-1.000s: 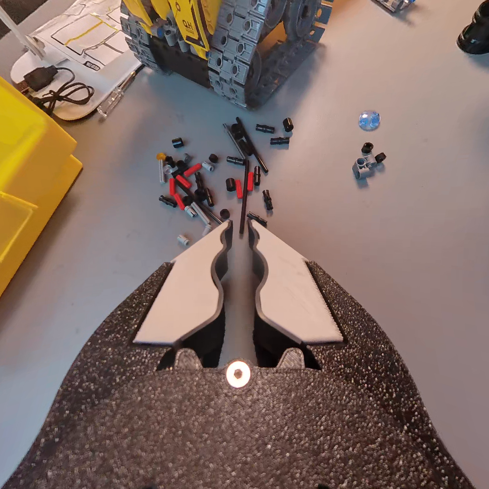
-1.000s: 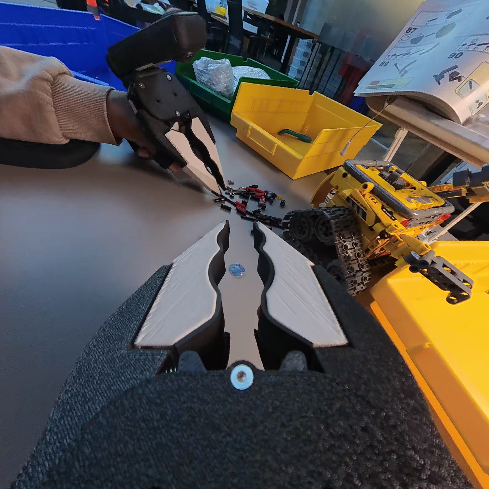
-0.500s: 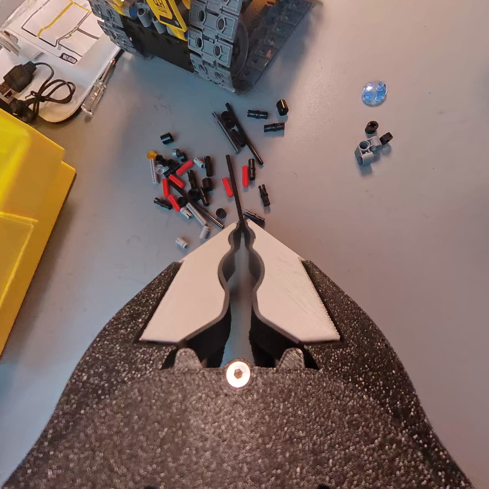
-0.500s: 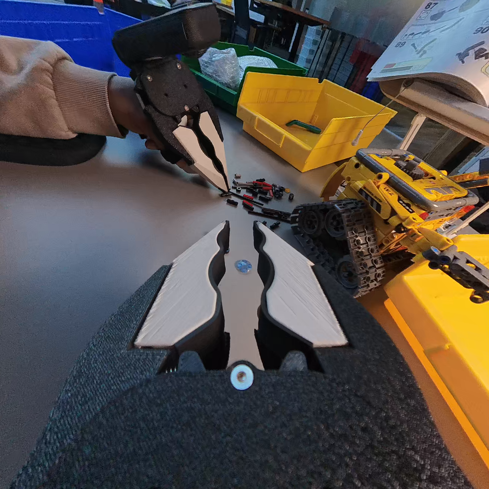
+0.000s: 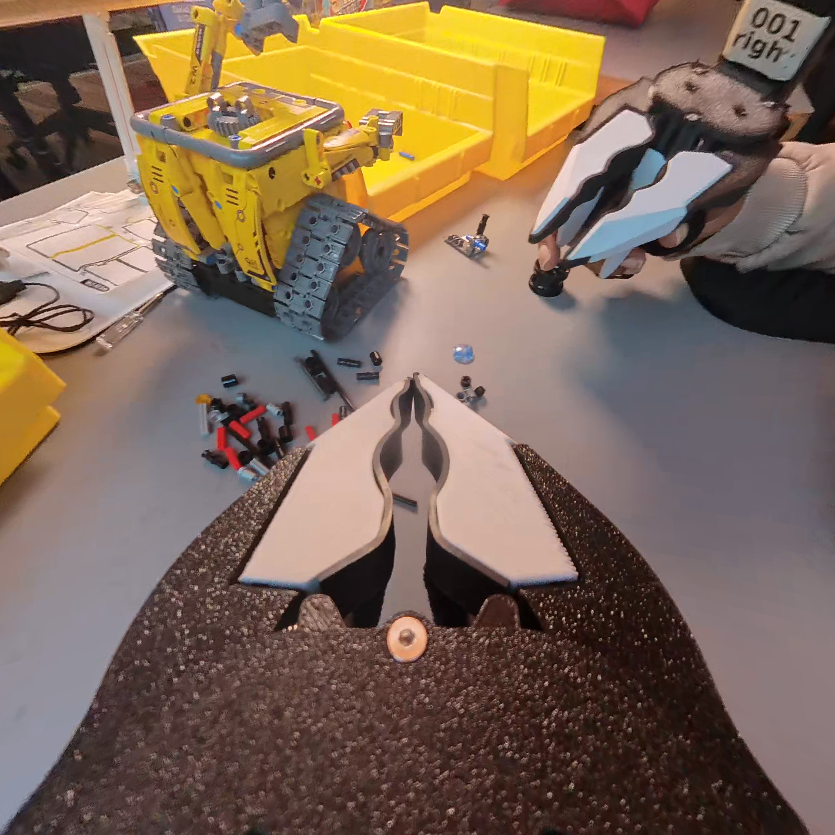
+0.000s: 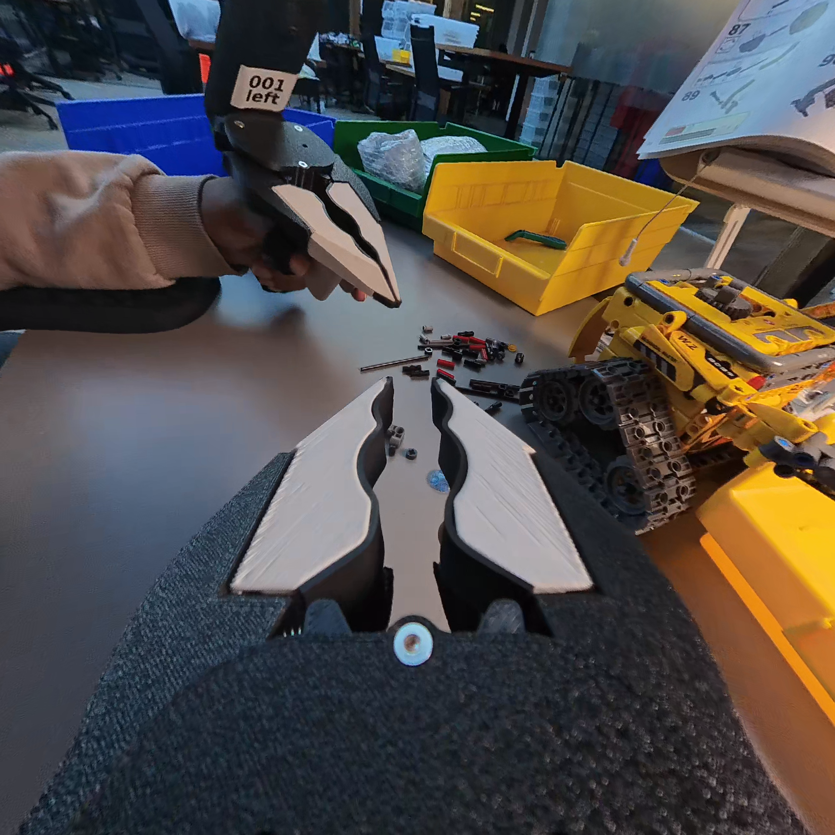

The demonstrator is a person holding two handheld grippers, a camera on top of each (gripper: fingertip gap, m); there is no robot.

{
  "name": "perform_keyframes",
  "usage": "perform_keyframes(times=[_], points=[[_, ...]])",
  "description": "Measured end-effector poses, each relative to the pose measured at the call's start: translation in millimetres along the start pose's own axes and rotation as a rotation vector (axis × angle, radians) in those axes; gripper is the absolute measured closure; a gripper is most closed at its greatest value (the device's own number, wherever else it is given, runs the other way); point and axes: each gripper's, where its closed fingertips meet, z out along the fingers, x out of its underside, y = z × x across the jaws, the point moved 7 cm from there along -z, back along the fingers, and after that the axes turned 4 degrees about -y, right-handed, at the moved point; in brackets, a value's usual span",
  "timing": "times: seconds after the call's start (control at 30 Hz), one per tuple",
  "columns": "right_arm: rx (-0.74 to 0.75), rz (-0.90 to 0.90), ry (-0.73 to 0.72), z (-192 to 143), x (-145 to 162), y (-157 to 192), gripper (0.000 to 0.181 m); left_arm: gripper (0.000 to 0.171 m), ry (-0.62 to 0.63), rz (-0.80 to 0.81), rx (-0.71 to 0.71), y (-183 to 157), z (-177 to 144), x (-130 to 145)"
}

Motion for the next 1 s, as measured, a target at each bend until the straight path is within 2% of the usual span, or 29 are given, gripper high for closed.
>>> perform_keyframes(times=[0.1,0.17,0.23,0.37,0.63,0.8,0.9,1.0], points=[[0.002,-0.04,0.025,1,2,3,0.166,0.171,0.125,-0.104,-0.035,12,-3,14],[-0.001,-0.034,0.03,2,4,3,0.166,0.161,0.215,-0.152,-0.05,14,-1,28],[-0.006,-0.019,0.031,3,4,3,0.166,0.152,0.285,-0.137,-0.096,14,3,36],[-0.006,-0.021,0.05,3,8,2,0.166,0.148,0.422,-0.034,-0.192,15,7,48],[-0.013,-0.02,0.078,5,13,2,0.166,0.168,0.506,-0.032,-0.196,13,-2,48],[-0.016,-0.027,0.088,6,14,3,0.166,0.171,0.535,-0.021,-0.162,14,-8,48],[-0.011,-0.024,0.081,4,14,2,0.167,0.171,0.457,-0.064,-0.107,11,-13,39],[-0.004,-0.016,0.066,2,12,0,0.167,0.171,0.372,-0.053,-0.138,12,-28,18]])
